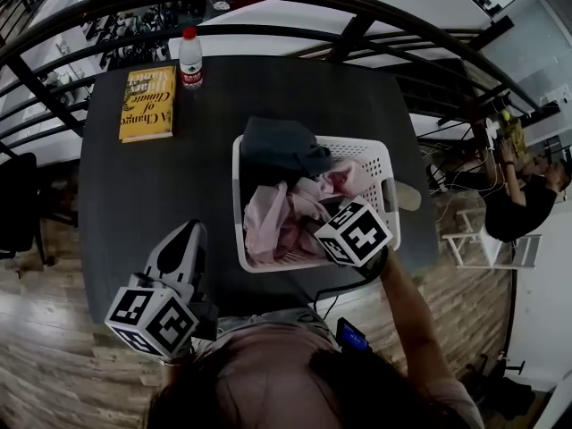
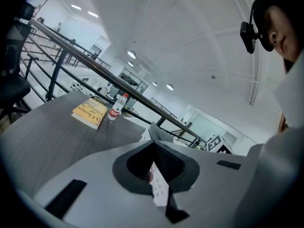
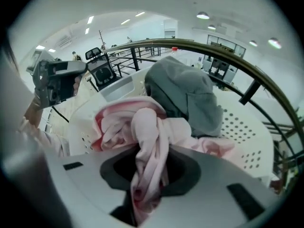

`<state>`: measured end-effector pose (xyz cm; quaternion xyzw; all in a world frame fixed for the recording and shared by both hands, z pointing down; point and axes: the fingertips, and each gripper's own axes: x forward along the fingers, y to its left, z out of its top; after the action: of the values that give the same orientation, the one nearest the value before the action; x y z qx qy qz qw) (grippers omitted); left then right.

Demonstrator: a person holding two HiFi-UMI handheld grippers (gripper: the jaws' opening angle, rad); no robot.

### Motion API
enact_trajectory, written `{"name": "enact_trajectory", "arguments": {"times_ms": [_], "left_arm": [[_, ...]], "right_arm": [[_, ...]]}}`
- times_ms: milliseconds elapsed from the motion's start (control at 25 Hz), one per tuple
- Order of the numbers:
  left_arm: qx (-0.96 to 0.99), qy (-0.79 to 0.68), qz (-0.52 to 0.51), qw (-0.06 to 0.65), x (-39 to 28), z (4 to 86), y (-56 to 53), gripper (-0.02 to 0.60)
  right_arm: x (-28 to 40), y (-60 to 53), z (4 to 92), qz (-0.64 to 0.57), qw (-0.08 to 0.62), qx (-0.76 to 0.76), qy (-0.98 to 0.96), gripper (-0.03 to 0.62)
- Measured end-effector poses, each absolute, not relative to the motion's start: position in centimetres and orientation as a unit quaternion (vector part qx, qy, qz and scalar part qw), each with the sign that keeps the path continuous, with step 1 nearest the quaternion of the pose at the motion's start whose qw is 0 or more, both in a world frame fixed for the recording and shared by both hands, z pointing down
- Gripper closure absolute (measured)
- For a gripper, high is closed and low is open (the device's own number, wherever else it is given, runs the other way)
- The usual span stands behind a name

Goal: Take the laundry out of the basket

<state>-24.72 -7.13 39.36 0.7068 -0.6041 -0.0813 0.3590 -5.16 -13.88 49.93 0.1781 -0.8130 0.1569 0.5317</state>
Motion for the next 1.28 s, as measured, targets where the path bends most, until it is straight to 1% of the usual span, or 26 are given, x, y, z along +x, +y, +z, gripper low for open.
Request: {"name": "enact_trajectory", "arguments": {"times_ms": [480,880,1160,1280], "left_arm": [[0.729,-0.586,-0.071,0.347,-21.5,38.1,-6.5,0.582],[0.743,-0.573,-0.066,0.341,-18.6,37.1,-6.3,0.581],[0.753,-0.559,-0.068,0.339,-17.6,37.4,-6.5,0.581],[0.754,-0.558,-0.067,0.340,-16.7,36.9,-6.3,0.581]], "right_arm": [[-2.3,-14.5,44.7,0.132,0.471,0.245,-0.837,0.488],[0.6,-15.0,38.1,0.123,0.394,0.286,-0.865,0.494],[1.7,-15.2,36.7,0.115,0.376,0.302,-0.868,0.500],[2.8,-15.4,34.9,0.107,0.361,0.311,-0.873,0.500]]}}
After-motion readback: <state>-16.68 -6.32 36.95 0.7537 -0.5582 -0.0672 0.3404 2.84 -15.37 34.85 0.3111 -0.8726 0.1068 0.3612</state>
